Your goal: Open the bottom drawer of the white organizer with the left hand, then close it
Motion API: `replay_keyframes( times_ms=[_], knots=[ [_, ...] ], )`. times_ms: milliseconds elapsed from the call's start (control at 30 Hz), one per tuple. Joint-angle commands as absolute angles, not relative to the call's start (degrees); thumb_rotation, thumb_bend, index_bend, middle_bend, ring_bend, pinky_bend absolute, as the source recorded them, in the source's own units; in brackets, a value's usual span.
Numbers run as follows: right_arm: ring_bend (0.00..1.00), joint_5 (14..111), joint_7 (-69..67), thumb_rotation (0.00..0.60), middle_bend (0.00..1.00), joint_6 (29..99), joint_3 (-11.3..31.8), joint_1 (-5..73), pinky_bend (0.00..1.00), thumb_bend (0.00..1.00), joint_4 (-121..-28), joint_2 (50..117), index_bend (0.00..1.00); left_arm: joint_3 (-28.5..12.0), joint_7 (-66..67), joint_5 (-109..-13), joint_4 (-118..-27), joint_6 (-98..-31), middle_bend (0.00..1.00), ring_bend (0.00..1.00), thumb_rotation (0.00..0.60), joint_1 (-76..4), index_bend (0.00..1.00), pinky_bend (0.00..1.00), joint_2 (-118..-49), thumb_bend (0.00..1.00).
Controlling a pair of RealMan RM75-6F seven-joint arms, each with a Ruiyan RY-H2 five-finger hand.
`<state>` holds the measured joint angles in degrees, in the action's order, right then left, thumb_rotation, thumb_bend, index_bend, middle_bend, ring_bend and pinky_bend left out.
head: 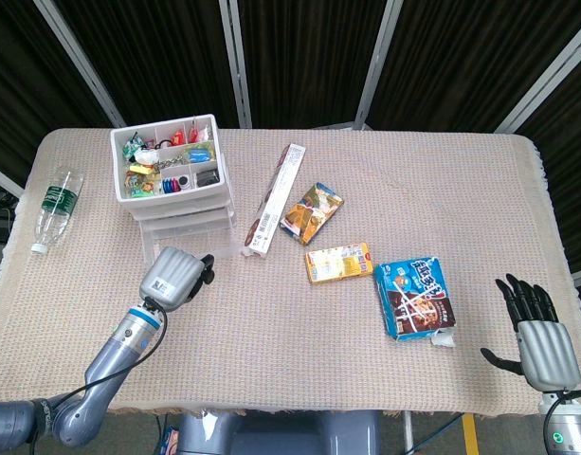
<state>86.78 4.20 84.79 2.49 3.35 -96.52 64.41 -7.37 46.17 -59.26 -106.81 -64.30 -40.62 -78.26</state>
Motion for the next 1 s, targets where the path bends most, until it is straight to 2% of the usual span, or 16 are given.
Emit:
replay_keyframes(
  times_ms=[33,333,433,533,600,700,867,933,1000],
  knots=[
    [0.00,86.8,4.1,0.600,0.00,84.8,2.5,3.4,0.00,0.01,-96.6,64.4,0.05,-9.5,45.9,-55.7,-103.6,-62.5,1.00,0.94,0.600,-42.5,0.52,0.80,-77.3,0.49],
    [0.00,86.5,4.3,0.600,0.00,84.2,2.4,3.5,0.00,0.01,-96.7,64.3,0.05,-12.2,43.3,-51.3,-93.3,-60.0,1.00,0.94,0.600,-45.2,0.52,0.79,-79.2,0.49],
    [0.00,86.4,4.4,0.600,0.00,84.2,2.5,3.5,0.00,0.01,-96.7,64.4,0.05,-12.3,42.6,-50.5,-91.1,-59.6,1.00,0.93,0.600,-45.5,0.47,0.79,-80.1,0.49],
    [0.00,86.4,4.5,0.600,0.00,84.3,2.5,3.5,0.00,0.01,-96.7,64.3,0.05,-12.0,42.0,-50.2,-89.7,-59.4,1.00,0.92,0.600,-45.7,0.37,0.78,-80.7,0.39],
    [0.00,86.3,4.5,0.600,0.00,84.3,2.5,3.5,0.00,0.01,-96.7,64.3,0.05,-11.6,41.5,-50.7,-89.5,-59.6,1.00,0.91,0.600,-45.5,0.30,0.77,-80.8,0.27],
    [0.00,86.4,4.5,0.600,0.00,84.2,2.5,3.5,0.00,0.01,-96.7,64.3,0.05,-10.9,40.8,-52.4,-89.6,-60.0,0.98,0.89,0.600,-45.3,0.27,0.75,-80.5,0.21],
    [0.00,86.3,4.7,0.600,0.00,84.3,2.5,3.5,0.00,0.01,-96.7,64.3,0.05,-8.8,38.6,-58.3,-90.8,-61.9,0.88,0.80,0.600,-44.0,0.26,0.66,-79.5,0.21],
    [0.00,86.3,4.7,0.600,0.00,84.4,2.5,3.5,0.00,0.01,-96.7,64.3,0.05,-7.4,37.8,-62.1,-91.1,-63.5,0.79,0.72,0.600,-43.1,0.26,0.60,-79.0,0.21],
    [0.00,86.3,4.7,0.600,0.00,84.4,2.5,3.4,0.00,0.01,-96.6,64.3,0.05,-6.5,37.1,-64.8,-91.4,-64.7,0.63,0.59,0.600,-42.5,0.27,0.53,-78.6,0.21]
  ],
)
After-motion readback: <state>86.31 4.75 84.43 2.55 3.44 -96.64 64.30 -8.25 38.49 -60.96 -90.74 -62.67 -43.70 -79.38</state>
